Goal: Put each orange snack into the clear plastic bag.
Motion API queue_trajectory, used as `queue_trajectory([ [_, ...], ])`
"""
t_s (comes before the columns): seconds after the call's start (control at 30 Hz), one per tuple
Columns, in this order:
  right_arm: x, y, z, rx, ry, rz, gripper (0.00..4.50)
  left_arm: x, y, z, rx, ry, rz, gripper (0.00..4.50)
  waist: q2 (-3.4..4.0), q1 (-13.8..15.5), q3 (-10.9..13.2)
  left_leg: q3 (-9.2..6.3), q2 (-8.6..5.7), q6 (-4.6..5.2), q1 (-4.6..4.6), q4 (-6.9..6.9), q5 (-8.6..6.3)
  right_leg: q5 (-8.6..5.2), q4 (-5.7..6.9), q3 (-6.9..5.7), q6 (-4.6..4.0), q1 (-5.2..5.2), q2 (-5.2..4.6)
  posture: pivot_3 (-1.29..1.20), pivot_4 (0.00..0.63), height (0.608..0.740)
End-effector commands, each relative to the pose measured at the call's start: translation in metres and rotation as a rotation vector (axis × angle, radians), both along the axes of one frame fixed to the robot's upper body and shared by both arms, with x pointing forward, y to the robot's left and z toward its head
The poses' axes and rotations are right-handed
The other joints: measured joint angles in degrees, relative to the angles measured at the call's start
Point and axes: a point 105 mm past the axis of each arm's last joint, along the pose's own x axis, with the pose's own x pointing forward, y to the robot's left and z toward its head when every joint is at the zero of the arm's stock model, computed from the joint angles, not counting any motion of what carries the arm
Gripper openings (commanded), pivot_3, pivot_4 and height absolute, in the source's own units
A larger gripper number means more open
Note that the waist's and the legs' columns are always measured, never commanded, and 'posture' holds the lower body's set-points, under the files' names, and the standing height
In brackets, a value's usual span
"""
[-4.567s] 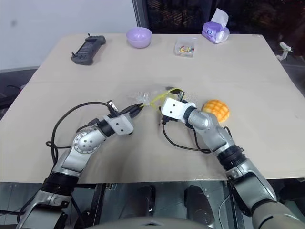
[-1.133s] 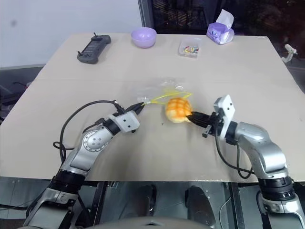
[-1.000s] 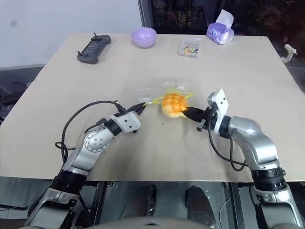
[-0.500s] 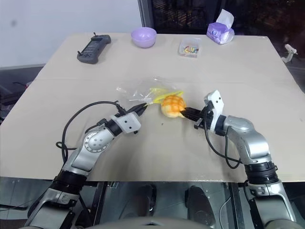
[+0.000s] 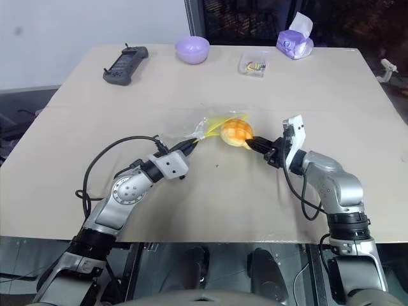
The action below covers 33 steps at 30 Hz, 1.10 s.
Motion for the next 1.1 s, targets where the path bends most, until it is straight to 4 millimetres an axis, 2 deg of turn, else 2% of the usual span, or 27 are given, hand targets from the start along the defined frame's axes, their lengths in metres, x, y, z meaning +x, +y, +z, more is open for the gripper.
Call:
queue_trajectory([
  [0.03,0.01,-0.004,0.008,0.002,-0.015,-0.039,0.04,-0.007,-0.01,0.017,-0.028,-0.063,-0.067,0.0,0.0,-0.02,0.0,0.0,0.0,0.0,0.0,0.0,0.0,0.0,0.0,0.0,0.0,0.0,0.0,0.0,0.15,0.74],
  [0.17,0.02,-0.006,0.01,-0.002,-0.006,-0.069,0.04,-0.01,-0.015,0.019,-0.035,-0.069,-0.105,0.0,0.0,-0.01,0.0,0.01,0.0,0.0,0.0,0.0,0.0,0.0,0.0,0.01,0.0,-0.01,0.0,0.0,0.15,0.74],
  [0.27,0.016,0.003,0.018,0.01,-0.028,-0.018,0.04,-0.01,-0.016,0.018,-0.038,-0.061,-0.116,0.0,0.01,-0.01,0.01,0.01,0.0,0.0,-0.01,0.0,0.0,0.0,-0.01,0.01,0.0,-0.02,0.0,0.0,0.15,0.74],
  [0.37,0.001,0.021,0.028,0.016,-0.057,0.098,0.04,-0.01,-0.018,0.017,-0.035,-0.051,-0.139,0.0,0.01,-0.01,0.01,0.01,0.0,0.0,-0.01,0.0,0.0,0.0,-0.01,0.01,0.0,-0.02,0.0,0.0,0.15,0.74],
  [0.5,-0.004,0.031,0.029,0.0,-0.057,0.154,0.04,-0.011,-0.023,0.015,-0.041,-0.028,-0.18,0.0,0.01,-0.03,0.01,0.0,0.0,0.0,-0.01,0.0,0.0,0.0,-0.01,0.0,0.0,-0.01,0.0,0.0,0.15,0.74],
  [0.6,0.001,0.03,0.025,-0.02,-0.042,0.146,0.04,-0.009,-0.025,0.016,-0.039,-0.022,-0.203,0.0,0.01,-0.03,0.01,0.01,0.0,0.0,-0.01,0.0,0.0,0.0,0.0,0.0,0.0,-0.01,0.0,0.0,0.15,0.74],
  [0.8,0.037,0.009,0.027,0.032,0.033,-0.054,0.04,-0.011,-0.031,0.014,-0.048,0.014,-0.268,0.0,0.01,-0.13,0.01,0.01,0.0,0.0,-0.01,0.0,0.0,0.0,0.0,0.0,0.0,-0.03,0.01,0.0,0.15,0.74],
  [0.9,0.038,0.009,0.026,0.049,0.052,-0.041,0.04,-0.011,-0.033,0.015,-0.066,0.026,-0.29,0.0,0.02,-0.13,0.01,0.01,0.0,0.0,-0.02,-0.01,0.0,0.0,-0.02,0.0,0.0,-0.03,0.01,0.0,0.15,0.74],
  [1.03,0.019,0.026,0.031,0.09,0.04,0.099,0.04,-0.01,-0.033,0.018,-0.075,0.029,-0.309,0.0,0.03,-0.14,0.02,0.01,0.0,0.0,-0.04,-0.02,0.0,0.0,-0.03,0.01,0.0,-0.04,0.01,0.0,0.15,0.74],
  [1.1,0.023,0.025,0.029,0.083,0.044,0.069,0.04,-0.01,-0.034,0.018,-0.074,0.032,-0.315,0.0,0.03,-0.23,0.01,0.01,0.0,0.0,-0.04,-0.02,0.0,0.0,-0.03,0.01,0.0,-0.04,0.01,0.0,0.15,0.74],
])
